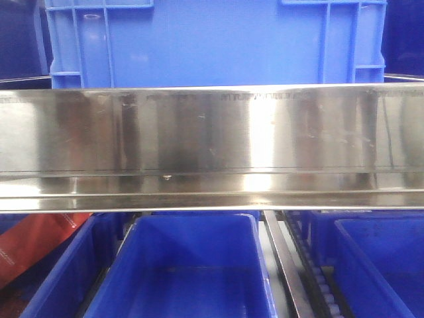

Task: Place cylindrical capacitor in blue bin on shelf
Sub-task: 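Lower the right gripper into the blue bin and release the brown capacitor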

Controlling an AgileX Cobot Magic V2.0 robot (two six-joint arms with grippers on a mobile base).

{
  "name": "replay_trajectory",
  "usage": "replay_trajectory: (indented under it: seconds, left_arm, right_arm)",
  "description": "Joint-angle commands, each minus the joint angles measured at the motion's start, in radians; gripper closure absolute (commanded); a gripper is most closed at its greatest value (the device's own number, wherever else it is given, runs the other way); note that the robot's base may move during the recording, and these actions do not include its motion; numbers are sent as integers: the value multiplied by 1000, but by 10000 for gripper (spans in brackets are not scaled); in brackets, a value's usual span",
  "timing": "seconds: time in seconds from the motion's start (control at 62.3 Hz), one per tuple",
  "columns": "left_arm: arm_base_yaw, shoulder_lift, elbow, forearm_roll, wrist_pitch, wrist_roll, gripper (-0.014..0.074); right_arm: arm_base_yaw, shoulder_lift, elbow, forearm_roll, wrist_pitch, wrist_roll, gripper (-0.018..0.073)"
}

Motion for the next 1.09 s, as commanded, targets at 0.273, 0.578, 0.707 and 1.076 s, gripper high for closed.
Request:
replay_trajectory:
  seconds: [0.273,0.578,0.707,1.076]
  left_arm:
    - [2,109,-134,-5,3,4,707]
    - [2,318,-333,-29,199,72,707]
    - [-15,419,-431,-158,228,208,707]
    - [-256,759,-681,-269,162,295,707]
  right_arm:
    - [-4,-3,-2,-10,-132,-6,722]
    - [2,32,-34,-12,-70,-6,722]
    - [47,125,-144,-12,65,-6,722]
    - [239,496,-412,-12,85,-6,722]
